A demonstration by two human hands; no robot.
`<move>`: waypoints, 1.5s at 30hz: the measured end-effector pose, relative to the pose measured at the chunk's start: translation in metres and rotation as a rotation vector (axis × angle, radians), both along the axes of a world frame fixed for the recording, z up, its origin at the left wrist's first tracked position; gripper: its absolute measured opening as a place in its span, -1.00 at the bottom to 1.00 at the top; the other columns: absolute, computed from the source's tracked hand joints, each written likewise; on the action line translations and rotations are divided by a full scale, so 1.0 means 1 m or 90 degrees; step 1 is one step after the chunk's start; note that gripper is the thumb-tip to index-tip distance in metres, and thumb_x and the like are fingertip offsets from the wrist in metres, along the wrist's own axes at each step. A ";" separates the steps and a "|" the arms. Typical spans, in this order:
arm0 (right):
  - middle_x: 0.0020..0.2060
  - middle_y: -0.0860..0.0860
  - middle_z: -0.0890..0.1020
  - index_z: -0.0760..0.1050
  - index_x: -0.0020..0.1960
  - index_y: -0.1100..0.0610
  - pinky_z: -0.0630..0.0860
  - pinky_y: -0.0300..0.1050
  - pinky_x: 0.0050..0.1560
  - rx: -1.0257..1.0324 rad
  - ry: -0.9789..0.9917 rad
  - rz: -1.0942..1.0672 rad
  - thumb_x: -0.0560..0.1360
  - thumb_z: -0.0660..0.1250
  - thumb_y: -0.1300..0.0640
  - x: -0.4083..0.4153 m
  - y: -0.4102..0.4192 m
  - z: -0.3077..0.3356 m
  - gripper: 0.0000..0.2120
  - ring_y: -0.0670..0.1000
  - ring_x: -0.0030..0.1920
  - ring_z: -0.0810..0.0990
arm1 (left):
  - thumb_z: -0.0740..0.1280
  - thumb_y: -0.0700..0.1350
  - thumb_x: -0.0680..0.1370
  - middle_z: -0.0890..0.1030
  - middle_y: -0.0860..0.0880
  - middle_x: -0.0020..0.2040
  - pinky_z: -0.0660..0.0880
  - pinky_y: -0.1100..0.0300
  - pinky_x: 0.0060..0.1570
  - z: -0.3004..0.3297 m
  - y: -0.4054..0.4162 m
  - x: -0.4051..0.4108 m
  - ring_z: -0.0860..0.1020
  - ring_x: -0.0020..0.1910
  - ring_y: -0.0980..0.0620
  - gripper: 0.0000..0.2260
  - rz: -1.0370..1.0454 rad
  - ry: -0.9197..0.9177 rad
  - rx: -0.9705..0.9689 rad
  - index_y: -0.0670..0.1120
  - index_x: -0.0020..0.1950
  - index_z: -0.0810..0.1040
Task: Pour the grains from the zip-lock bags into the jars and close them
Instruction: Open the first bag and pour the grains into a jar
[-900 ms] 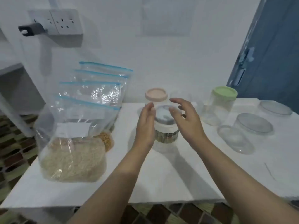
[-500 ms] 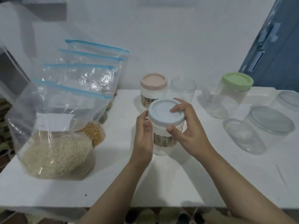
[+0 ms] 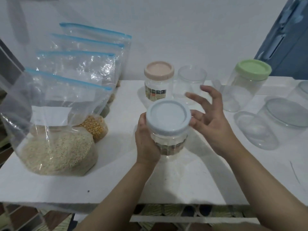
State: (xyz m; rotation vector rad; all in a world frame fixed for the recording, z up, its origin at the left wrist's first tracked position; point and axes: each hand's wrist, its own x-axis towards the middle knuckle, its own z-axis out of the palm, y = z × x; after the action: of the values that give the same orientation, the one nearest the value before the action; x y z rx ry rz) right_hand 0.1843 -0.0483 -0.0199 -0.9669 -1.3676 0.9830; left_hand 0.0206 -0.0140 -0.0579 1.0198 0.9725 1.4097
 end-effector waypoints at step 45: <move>-0.07 -0.12 0.59 0.52 0.02 0.01 0.45 -0.33 -0.03 0.116 0.045 -0.420 0.51 0.28 -0.22 0.003 0.001 0.030 -0.69 -0.24 -0.05 0.54 | 0.11 0.30 0.42 0.69 -0.20 0.00 0.42 -0.33 0.25 -0.003 0.013 0.001 0.62 0.03 -0.20 -0.53 -0.098 -0.008 0.015 -0.05 -0.03 0.52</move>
State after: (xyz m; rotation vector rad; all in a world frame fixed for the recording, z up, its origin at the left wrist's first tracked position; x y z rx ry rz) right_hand 0.1874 -0.0476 0.0099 -1.1259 -0.9544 0.3824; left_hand 0.0211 -0.0013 -0.0614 1.0789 0.8517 1.3006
